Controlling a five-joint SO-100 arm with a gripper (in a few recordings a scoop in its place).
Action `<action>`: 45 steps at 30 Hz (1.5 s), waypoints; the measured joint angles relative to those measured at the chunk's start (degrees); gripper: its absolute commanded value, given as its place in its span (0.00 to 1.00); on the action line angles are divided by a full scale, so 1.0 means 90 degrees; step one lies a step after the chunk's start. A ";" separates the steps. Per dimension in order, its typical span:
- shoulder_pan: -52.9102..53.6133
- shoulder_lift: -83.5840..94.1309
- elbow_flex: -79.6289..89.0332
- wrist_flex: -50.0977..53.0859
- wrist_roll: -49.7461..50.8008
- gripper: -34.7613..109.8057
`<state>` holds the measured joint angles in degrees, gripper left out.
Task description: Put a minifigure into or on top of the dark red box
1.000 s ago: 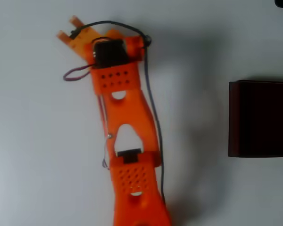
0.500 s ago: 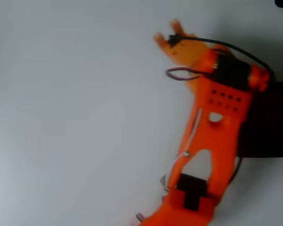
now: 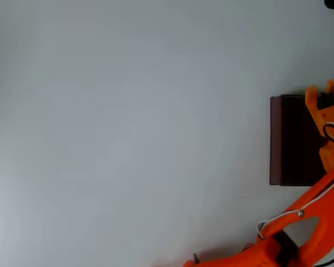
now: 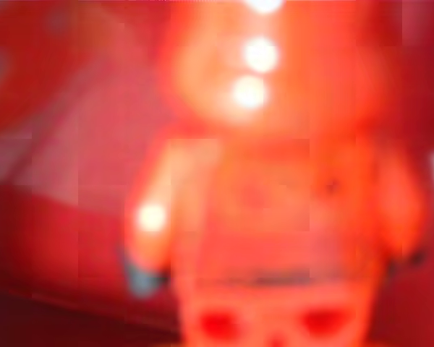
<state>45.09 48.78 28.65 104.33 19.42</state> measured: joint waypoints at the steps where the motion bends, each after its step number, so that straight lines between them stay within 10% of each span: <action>1: 0.0020 -0.0039 -0.0010 0.0000 0.0000 0.32; 14: -0.0771 0.0156 0.0146 0.0000 -0.0234 0.37; 29: -0.4170 0.5156 0.3887 -0.0010 -0.0303 0.29; 45: -0.7842 0.9990 0.9736 -0.2861 -0.0615 0.24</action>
<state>-25.49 138.69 116.28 78.57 13.89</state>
